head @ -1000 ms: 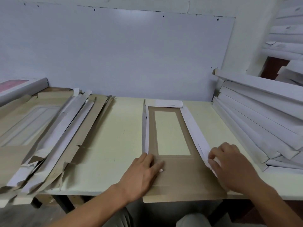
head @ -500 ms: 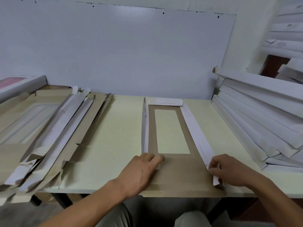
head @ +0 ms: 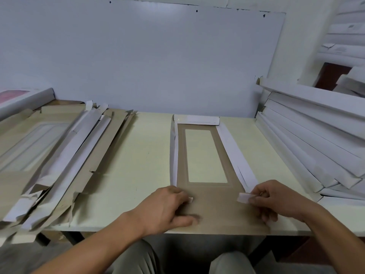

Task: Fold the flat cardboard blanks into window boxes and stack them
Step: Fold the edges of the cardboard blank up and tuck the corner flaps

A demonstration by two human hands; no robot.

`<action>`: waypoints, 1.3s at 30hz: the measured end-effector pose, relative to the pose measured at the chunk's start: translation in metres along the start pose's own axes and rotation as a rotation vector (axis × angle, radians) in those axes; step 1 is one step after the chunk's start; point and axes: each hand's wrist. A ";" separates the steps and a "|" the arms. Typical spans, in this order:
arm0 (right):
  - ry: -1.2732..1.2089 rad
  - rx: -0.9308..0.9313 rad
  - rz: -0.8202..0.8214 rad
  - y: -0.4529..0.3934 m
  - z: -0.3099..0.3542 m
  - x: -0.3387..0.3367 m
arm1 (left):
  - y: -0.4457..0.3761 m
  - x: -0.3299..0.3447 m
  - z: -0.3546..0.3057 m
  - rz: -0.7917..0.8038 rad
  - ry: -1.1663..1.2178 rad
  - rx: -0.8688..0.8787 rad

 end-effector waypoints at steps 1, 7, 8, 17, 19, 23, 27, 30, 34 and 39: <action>0.076 -0.027 -0.052 -0.001 0.000 0.004 | 0.000 -0.002 0.001 0.028 0.014 0.001; 0.554 -0.234 -0.409 0.004 0.003 0.021 | 0.007 -0.006 0.006 0.118 -0.024 0.117; 0.548 -0.273 -0.436 0.005 0.003 0.023 | 0.008 -0.006 0.005 0.098 -0.027 0.130; 0.302 -0.362 -0.296 0.015 0.014 0.010 | 0.012 -0.009 -0.005 -0.106 0.101 0.103; 0.247 -0.316 -0.246 0.017 0.016 0.004 | 0.013 -0.011 -0.007 -0.143 0.125 0.050; 0.286 -0.338 -0.179 0.017 0.018 -0.002 | 0.011 -0.015 -0.005 -0.123 0.124 0.011; 0.211 -0.281 -0.153 0.022 0.026 -0.007 | 0.009 -0.016 -0.005 -0.109 0.109 -0.018; 0.212 -0.283 -0.065 0.029 0.028 -0.010 | 0.007 -0.016 -0.007 -0.117 0.141 -0.066; 0.235 -0.279 -0.082 0.028 0.027 -0.008 | 0.002 -0.017 -0.007 -0.106 0.196 -0.170; 0.285 -0.238 -0.124 0.014 0.021 -0.001 | -0.008 -0.018 -0.009 -0.037 0.311 -0.314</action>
Point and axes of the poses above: each hand's wrist, its own y-axis away from the middle knuckle, its own x-axis out of the palm, z = x × y, and after that the axes turned 11 degrees about -z, right-handed
